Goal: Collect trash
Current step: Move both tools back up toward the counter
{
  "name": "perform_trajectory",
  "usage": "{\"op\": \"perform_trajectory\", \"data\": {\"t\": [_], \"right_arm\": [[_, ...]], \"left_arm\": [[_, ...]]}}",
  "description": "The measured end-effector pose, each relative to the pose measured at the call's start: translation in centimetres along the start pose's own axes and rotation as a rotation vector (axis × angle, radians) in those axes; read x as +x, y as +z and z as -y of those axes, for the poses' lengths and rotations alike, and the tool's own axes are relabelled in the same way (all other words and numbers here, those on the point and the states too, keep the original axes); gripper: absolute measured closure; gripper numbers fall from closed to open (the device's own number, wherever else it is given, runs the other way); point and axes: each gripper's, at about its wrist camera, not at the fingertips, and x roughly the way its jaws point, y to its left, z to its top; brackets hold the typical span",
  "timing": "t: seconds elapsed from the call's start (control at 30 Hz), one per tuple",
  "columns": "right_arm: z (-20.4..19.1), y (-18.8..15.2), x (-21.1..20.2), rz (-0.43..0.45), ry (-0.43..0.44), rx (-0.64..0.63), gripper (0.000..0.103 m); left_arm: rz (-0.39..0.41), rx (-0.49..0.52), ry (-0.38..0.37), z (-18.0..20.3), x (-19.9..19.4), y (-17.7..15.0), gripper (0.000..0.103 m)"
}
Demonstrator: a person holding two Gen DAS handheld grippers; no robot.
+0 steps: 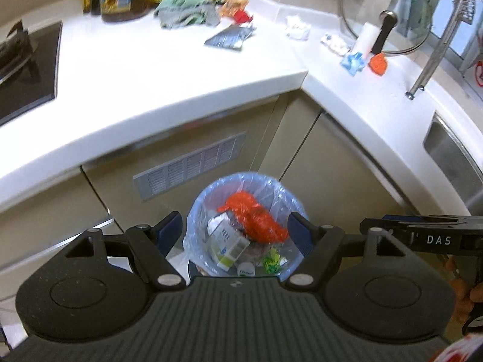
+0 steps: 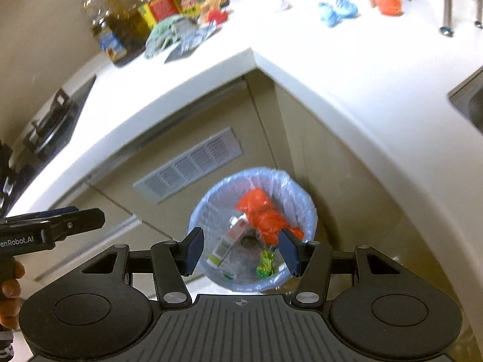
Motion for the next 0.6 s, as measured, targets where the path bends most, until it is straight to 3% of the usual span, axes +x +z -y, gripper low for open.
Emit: {"op": "perform_trajectory", "data": {"t": [0.6], "right_arm": [[1.3, 1.6, -5.9, 0.241, -0.100, 0.107, 0.048]], "left_arm": [[0.145, 0.139, -0.110, 2.7, -1.4, 4.6, 0.029]]}}
